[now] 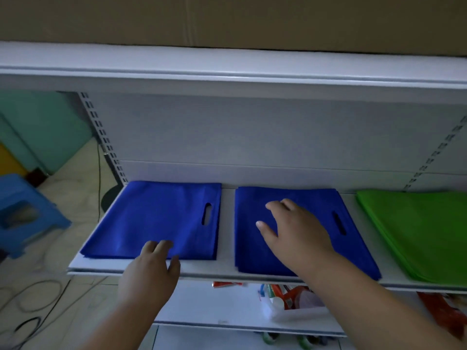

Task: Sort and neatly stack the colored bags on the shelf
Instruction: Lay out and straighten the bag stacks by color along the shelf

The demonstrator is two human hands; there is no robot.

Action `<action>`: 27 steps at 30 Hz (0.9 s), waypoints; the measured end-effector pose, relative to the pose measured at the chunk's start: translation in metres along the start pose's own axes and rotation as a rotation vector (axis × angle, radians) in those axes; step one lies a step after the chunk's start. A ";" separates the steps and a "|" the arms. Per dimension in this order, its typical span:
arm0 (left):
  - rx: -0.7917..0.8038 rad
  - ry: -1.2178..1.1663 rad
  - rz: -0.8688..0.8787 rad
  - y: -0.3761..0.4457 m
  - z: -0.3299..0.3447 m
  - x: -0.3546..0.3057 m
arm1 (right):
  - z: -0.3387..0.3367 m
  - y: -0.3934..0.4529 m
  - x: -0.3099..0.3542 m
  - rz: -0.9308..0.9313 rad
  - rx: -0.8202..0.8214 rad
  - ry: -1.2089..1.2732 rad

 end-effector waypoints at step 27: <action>0.089 -0.033 0.056 0.074 -0.064 0.187 | 0.105 0.049 0.160 0.249 0.185 -0.235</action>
Point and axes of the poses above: each hand's wrist, its own y-axis towards the middle knuckle, its own z-axis out of the palm, x = y × z, the point moved 2 cm from there along y, towards the middle knuckle, and after that the axes turned 13 degrees about x, right-handed, at the moved point
